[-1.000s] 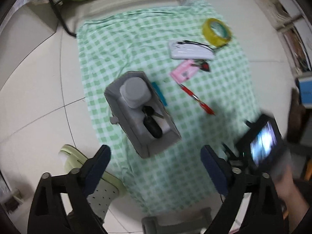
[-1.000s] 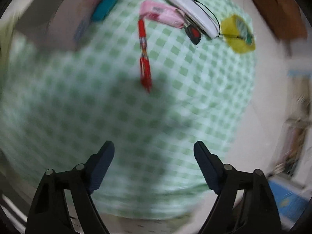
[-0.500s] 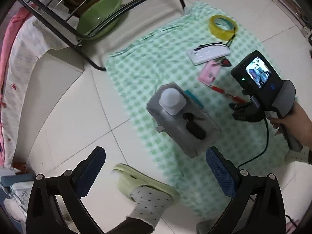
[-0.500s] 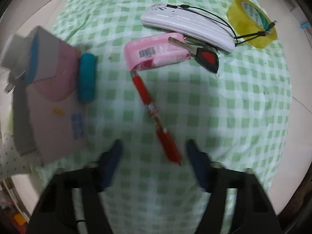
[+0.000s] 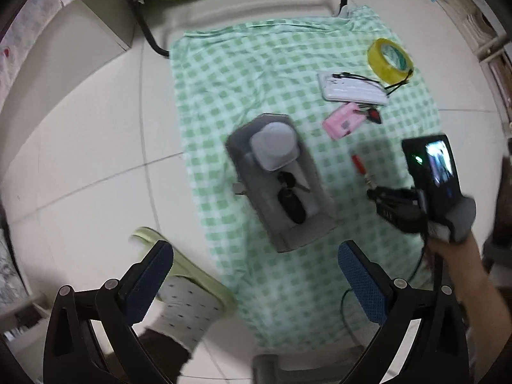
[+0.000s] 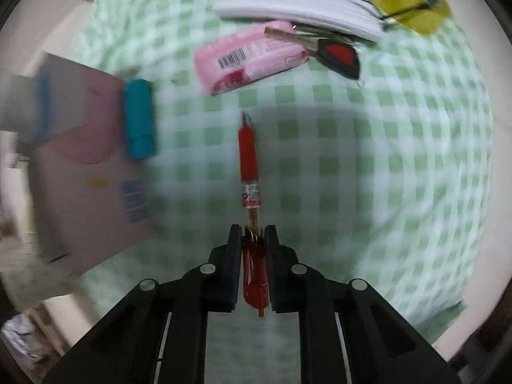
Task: Organize rigid objects
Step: 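Grasp the red pen on the cloth with the right gripper, then pass the red pen from the right gripper into the left gripper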
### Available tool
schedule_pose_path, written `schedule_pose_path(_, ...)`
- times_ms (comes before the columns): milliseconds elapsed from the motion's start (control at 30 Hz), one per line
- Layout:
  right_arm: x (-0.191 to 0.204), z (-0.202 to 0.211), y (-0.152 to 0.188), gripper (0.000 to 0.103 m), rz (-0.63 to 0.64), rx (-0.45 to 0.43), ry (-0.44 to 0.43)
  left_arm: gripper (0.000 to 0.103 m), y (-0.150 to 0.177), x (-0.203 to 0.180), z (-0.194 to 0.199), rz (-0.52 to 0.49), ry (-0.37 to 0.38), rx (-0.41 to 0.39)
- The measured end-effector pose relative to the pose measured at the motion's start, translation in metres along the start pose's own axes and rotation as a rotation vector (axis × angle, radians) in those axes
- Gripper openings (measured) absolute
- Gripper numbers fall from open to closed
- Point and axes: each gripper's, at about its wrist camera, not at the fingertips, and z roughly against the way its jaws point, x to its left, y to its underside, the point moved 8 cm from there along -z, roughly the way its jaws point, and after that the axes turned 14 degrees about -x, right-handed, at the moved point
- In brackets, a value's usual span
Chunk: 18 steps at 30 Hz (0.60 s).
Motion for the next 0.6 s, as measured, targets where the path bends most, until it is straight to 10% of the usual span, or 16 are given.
schedule_pose_path(200, 0.011, 0.07, 0.014, 0.016, -0.012, -0.084, -0.119, 0.103, 0.0, -0.036, 0.001, -0.063, 0.007, -0.043)
schedule_pose_path(600, 0.065, 0.187, 0.043, 0.016, -0.094, -0.325, -0.334, 0.093, 0.017, -0.051, 0.001, 0.177, 0.277, 0.04)
